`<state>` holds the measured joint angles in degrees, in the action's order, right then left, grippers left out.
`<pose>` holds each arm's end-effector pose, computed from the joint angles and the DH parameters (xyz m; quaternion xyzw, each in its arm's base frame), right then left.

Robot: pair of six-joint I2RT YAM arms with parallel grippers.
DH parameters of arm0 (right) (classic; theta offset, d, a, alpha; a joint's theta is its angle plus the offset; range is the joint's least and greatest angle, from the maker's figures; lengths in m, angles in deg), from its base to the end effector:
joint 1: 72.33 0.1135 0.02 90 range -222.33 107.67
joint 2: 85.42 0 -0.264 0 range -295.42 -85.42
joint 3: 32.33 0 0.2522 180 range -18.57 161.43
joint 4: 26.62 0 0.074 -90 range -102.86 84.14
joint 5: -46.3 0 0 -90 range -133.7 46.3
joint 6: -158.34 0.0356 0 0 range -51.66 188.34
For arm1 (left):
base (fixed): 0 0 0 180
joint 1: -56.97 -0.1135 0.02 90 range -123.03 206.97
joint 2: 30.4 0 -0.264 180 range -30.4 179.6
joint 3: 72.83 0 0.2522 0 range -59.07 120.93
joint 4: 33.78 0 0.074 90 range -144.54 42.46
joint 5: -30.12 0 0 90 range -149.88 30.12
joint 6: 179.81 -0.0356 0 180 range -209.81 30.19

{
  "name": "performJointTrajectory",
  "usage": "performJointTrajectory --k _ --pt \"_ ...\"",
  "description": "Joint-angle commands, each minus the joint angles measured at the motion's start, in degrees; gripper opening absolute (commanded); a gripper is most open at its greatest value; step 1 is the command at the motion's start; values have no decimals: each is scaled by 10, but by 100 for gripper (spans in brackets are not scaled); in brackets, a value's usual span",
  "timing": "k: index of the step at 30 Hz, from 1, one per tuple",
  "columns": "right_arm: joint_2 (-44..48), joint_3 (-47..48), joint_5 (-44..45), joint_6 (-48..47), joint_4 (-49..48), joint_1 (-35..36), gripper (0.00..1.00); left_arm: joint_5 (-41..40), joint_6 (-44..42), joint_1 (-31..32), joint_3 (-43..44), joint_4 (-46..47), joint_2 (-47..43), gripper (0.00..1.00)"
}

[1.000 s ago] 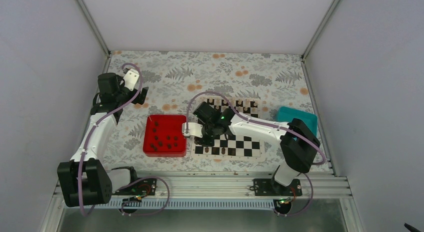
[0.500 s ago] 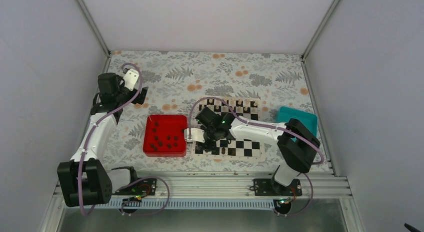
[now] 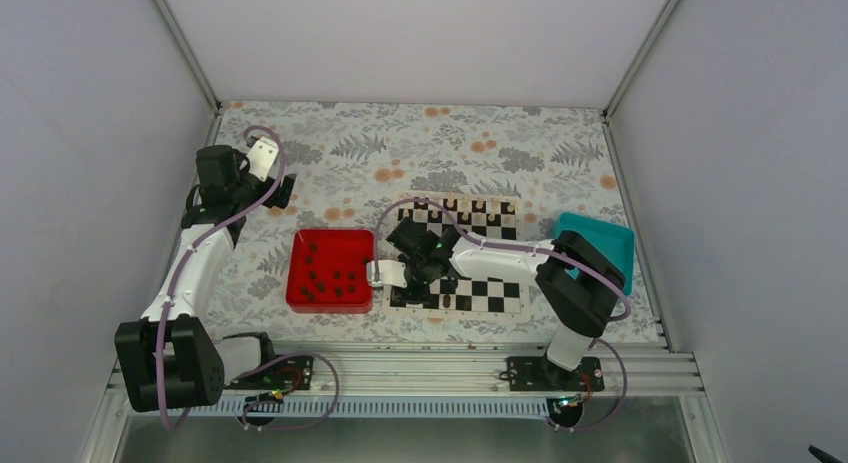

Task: Set up the chess pieces on the board
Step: Place the chess piece on the chessboard.

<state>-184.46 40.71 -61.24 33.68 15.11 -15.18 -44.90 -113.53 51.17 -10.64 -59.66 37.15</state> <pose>0.1695 0.2823 0.1638 -0.7169 0.6536 0.1839 0.1580 0.2625 0.0174 0.2777 0.1977 0.8434 0.0141 0.4993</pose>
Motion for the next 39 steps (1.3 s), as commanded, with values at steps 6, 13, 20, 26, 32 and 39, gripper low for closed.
performJointTrajectory --k 6,13,20,26,32,39 --pt "-21 11 -8 -16 -9 -2 9 0 2 -3 -2 6 5 100" --pt "-25 14 -5 -17 -6 -2 13 3 1 -3 -1 8 8 100" --pt "-21 17 -1 -19 5 -2 22 2 1 -3 -2 8 9 100" --pt "-9 28 4 -23 24 -2 29 1 1 -3 -3 10 8 100" --pt "17 63 2 -24 62 -1 33 2 1 -3 -3 10 7 100" --pt "-13 191 20 -20 93 3 34 5 2 -3 -1 11 0 100"
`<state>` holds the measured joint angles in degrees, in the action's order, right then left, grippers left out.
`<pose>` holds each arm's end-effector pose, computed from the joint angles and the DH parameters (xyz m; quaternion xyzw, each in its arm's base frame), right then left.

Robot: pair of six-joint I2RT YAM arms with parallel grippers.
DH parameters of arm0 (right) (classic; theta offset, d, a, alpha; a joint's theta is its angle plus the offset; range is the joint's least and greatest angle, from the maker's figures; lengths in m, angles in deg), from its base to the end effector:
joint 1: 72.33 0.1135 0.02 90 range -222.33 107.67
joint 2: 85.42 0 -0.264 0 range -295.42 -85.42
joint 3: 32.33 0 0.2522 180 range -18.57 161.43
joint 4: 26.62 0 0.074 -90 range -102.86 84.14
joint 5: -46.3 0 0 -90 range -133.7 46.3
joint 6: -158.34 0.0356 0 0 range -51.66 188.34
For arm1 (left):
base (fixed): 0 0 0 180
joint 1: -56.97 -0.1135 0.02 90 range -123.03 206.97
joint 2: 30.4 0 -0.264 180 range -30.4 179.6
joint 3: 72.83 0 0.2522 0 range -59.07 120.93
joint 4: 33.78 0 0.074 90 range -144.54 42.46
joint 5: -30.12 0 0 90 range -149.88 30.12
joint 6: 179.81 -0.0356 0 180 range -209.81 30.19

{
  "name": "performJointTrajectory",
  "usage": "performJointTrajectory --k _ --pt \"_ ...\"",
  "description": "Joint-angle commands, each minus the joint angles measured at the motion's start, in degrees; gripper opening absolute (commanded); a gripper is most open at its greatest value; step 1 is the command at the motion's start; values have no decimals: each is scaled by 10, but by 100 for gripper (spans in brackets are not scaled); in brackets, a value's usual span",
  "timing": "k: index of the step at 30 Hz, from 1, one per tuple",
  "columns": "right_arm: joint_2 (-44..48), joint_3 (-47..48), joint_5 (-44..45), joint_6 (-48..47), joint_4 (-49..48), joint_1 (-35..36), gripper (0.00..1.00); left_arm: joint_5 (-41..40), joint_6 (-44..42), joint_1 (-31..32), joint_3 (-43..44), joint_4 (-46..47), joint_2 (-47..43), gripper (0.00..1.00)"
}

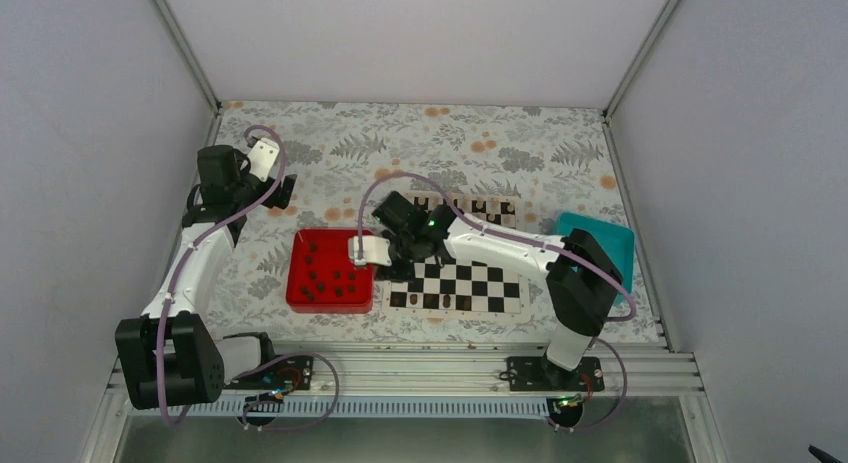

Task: Set up the chess pieces on the board
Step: Place the chess piece on the chessboard, then pick up the chess piece from the storage box.

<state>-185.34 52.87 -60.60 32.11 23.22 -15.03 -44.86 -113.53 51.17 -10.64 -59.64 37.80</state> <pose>0.1835 0.3050 0.2119 -0.7251 0.6374 0.1807 0.1879 0.2644 0.0176 0.2750 0.1977 0.8461 0.0122 0.4948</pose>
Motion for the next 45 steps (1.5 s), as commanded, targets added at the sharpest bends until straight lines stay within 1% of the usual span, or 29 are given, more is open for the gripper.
performJointTrajectory --k 1,4,7,10,12,15,18,21,26,29,33,38,42,45 --pt "-15 89 18 -2 12 2 34 6 2 -3 -2 11 -8 100" --pt "-63 160 36 15 5 3 34 8 2 -3 -2 11 -10 100" --pt "-130 245 57 41 0 3 36 11 3 -3 -1 11 -11 100" --pt "-202 323 52 46 16 5 36 18 3 -3 -2 9 -11 100" --pt "-244 367 53 46 30 7 35 21 3 -2 -3 8 -12 100" --pt "-288 406 59 43 36 12 35 21 3 -3 -3 8 -14 100" --pt "-310 424 71 41 43 16 35 22 3 -3 -4 8 -12 100" --pt "-311 431 87 34 64 17 34 26 3 -3 -3 7 -12 100" --pt "-273 413 127 0 125 18 36 27 3 -3 -3 7 -17 100" --pt "-272 427 163 -22 179 18 37 26 3 -3 -2 8 -19 100" --pt "-306 483 192 -36 265 24 38 22 3 -3 -2 7 -20 100" --pt "-339 536 209 -49 298 34 38 24 4 -2 -3 6 -24 100" --pt "-382 583 221 -55 360 49 38 29 4 -2 -3 7 -24 100" --pt "-399 586 238 -55 377 57 39 33 3 -3 -4 8 -24 100"
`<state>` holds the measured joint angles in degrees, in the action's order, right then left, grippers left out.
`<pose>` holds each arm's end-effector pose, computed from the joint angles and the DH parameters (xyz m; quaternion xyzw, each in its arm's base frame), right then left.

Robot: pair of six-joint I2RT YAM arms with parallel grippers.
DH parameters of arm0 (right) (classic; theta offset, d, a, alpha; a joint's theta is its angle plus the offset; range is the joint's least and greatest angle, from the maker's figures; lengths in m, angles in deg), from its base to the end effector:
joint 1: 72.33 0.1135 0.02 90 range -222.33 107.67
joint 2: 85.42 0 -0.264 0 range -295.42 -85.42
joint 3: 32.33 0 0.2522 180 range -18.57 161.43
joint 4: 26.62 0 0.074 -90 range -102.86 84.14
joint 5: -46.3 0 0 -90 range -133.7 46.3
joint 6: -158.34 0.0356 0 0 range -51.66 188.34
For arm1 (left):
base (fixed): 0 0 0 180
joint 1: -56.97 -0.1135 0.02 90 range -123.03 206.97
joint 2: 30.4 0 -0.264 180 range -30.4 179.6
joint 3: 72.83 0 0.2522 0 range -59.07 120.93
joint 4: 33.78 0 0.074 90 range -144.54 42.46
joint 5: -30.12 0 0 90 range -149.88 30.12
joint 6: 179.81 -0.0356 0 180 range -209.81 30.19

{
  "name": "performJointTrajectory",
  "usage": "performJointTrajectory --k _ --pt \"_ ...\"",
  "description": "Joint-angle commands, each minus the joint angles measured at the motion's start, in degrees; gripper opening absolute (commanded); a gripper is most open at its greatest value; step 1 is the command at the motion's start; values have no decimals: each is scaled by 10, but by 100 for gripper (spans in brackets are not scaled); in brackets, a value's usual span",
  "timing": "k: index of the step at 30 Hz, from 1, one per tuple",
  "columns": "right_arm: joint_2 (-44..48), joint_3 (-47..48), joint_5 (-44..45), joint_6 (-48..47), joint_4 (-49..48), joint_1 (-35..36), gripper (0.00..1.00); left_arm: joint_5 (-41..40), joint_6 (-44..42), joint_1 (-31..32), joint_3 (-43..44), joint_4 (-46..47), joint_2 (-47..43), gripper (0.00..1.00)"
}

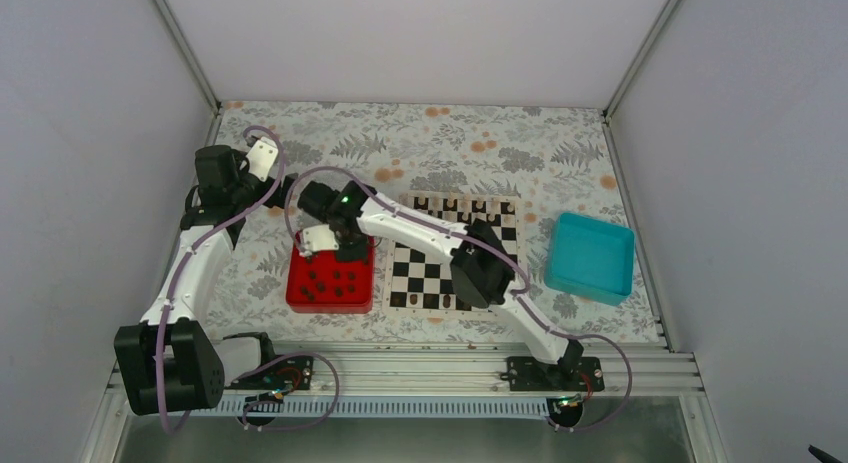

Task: Set up the chess pieces on the board
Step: Pick up the chess piece from the storage box.

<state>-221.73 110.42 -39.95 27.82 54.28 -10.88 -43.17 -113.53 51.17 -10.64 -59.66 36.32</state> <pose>0.2366 0.4300 0.2186 -0.7667 0.6268 -0.0073 0.1388 0.2600 0.0161 0.2814 0.2050 0.8369 0.0033 0.5075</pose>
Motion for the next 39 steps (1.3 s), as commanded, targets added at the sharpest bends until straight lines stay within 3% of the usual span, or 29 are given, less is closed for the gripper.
performJointTrajectory --k 1,22,28,33,39 --pt "-38 6 37 -12 66 18 39 17 3 -3 -4 9 -9 100" --pt "-65 -17 72 -23 67 22 38 22 3 -3 -7 11 -9 100" --pt "-70 -12 75 -26 66 23 34 20 3 -3 -9 15 -8 100" --pt "-67 36 51 -23 54 22 44 20 2 -3 -9 15 -9 100" --pt "16 12 -6 -2 1 12 61 40 -15 -3 17 -16 -12 100"
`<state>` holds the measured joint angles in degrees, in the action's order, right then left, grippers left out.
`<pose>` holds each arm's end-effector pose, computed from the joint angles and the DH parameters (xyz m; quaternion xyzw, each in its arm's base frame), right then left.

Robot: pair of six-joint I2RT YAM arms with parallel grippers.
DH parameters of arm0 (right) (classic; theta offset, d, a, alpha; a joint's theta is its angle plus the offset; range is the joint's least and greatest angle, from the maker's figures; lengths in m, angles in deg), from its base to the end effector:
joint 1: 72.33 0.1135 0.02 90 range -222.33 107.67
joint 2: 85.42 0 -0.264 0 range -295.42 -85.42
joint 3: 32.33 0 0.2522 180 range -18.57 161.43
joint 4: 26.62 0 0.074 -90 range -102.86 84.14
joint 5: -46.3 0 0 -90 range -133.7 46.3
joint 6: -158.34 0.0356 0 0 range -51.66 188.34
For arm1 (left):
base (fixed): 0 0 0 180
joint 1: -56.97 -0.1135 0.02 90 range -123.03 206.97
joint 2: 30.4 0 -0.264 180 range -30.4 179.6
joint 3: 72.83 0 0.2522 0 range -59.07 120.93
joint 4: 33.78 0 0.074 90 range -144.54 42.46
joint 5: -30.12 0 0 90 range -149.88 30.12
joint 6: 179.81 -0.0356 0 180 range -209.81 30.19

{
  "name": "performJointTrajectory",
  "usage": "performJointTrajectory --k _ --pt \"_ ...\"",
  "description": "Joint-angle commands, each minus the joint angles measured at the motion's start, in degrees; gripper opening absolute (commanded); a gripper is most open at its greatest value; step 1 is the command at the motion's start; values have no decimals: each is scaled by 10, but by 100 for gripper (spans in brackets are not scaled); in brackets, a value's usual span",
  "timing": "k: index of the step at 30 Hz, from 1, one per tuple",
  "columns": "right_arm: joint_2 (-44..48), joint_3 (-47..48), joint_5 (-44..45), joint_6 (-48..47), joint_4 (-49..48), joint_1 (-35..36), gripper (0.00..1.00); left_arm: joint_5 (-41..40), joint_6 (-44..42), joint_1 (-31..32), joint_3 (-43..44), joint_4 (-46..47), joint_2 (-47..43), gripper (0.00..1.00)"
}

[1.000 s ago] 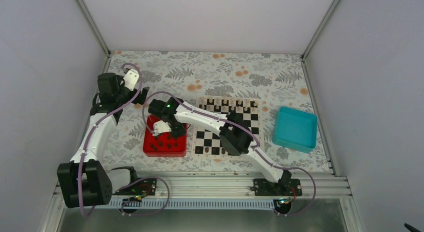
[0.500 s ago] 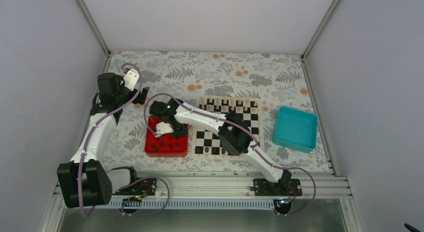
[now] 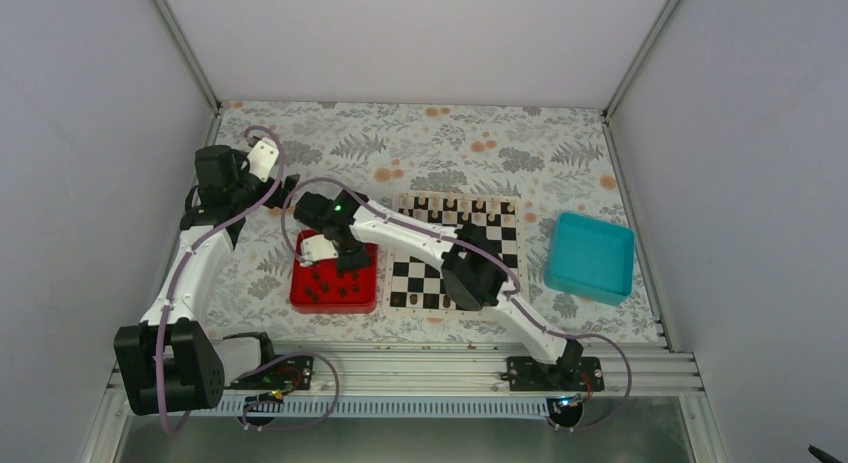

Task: Set up the chess pieces on the board
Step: Pick up the chess piece from the storage box.

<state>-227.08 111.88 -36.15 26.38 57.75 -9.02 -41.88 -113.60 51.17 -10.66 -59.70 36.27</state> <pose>0.2263 0.4398 0.1803 -0.7882 0.6078 -0.0514 0.0821 0.2597 0.0153 0.2815 0.2108 0.8345 -0.0060 0.5091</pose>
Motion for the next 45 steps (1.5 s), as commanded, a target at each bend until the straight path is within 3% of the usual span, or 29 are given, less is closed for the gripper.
performJointTrajectory --k 1,4,8,9,12,16,21,25,29,35,38,45 --pt "91 -12 -52 20 -41 -13 62 41 -29 -3 29 -35 -12 100" --pt "168 -71 -74 33 -62 -43 72 92 -102 -2 78 -134 -9 100" --pt "277 -188 -132 41 -82 -123 99 125 -213 -1 147 -253 -7 100" --pt "305 -217 -145 42 -92 -147 100 137 -235 0 159 -280 -5 100" --pt "381 -301 -188 42 -130 -232 100 181 -315 12 182 -354 6 100" --pt "456 -394 -237 42 -187 -348 100 158 -347 64 178 -353 24 100" --pt "543 -501 -283 73 -271 -448 100 144 -342 129 187 -364 78 84" --pt "599 -563 -312 94 -324 -501 100 65 -328 209 157 -342 104 76" --pt "619 -594 -349 97 -344 -536 100 0 -324 282 132 -334 124 69" --pt "621 -616 -377 97 -355 -565 100 -47 -302 335 128 -356 161 54" --pt "623 -630 -382 99 -366 -573 100 -98 -272 364 114 -346 185 37" --pt "630 -640 -388 107 -381 -586 100 -146 -258 390 94 -319 224 36"
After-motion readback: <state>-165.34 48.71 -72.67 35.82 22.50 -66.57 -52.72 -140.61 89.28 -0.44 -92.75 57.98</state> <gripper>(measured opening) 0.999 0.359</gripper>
